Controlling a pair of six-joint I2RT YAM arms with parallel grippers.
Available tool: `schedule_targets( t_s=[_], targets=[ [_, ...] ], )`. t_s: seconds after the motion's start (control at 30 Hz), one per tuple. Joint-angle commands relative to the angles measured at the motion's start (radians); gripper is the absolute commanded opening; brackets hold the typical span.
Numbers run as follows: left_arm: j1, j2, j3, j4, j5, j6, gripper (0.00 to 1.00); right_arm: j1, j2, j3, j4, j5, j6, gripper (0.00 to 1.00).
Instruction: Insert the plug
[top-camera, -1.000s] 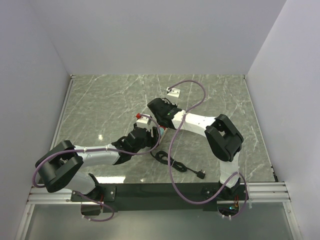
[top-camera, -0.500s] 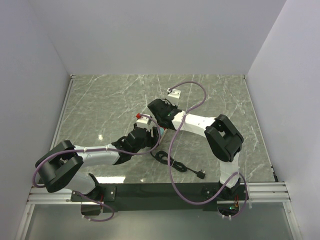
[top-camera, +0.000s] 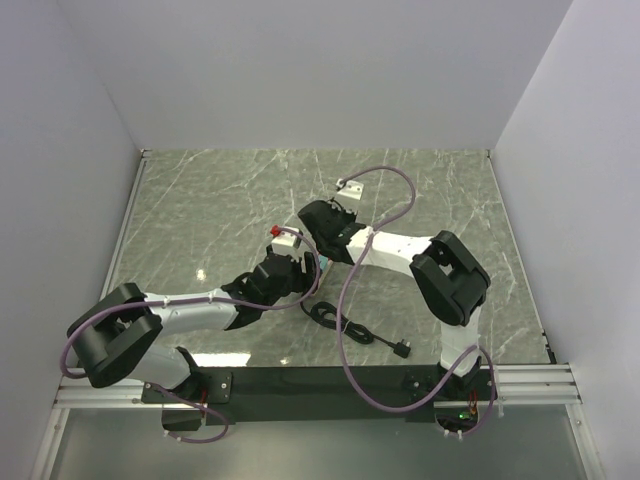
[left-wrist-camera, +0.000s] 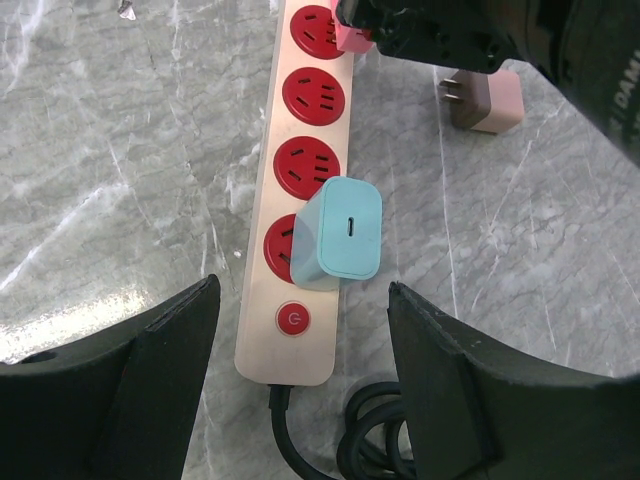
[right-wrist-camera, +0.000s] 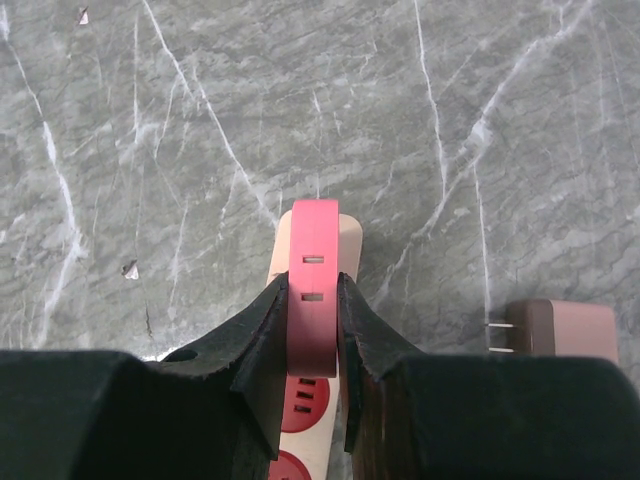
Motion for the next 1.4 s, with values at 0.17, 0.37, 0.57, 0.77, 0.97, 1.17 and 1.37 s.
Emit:
schedule_targets(
  t_s=[0.17, 0.37, 0.57, 0.77, 0.97, 1.17, 1.37],
  targets=[
    [-0.004, -0.032, -0.007, 0.014, -0.018, -0.013, 0.74, 0.004, 0.047, -0.101, -0.017, -0.204, 0.08, 0.0],
    [-0.004, -0.025, -0.004, 0.015, -0.015, -0.013, 0.74, 0.007, 0.041, -0.145, 0.016, -0.234, 0.097, 0.0],
    [-0.006, -0.026, 0.028, -0.015, -0.051, 0.017, 0.74, 0.012, 0.032, -0.159, 0.012, -0.24, 0.103, 0.0],
    [-0.001, -0.039, -0.004, 0.007, -0.038, 0.001, 0.75, 0.014, 0.027, -0.185, 0.032, -0.269, 0.106, 0.0],
    [-0.001, -0.023, 0.0, 0.009, -0.005, -0.011, 0.74, 0.037, 0.053, -0.179, 0.02, -0.281, 0.128, 0.0],
    [0.0, -0.048, -0.015, 0.012, -0.016, -0.008, 0.75, 0.035, 0.024, -0.208, -0.013, -0.301, 0.145, 0.0],
    [0.0, -0.065, -0.024, 0.015, -0.019, -0.003, 0.75, 0.035, -0.007, -0.271, -0.004, -0.376, 0.172, 0.0]
  ],
)
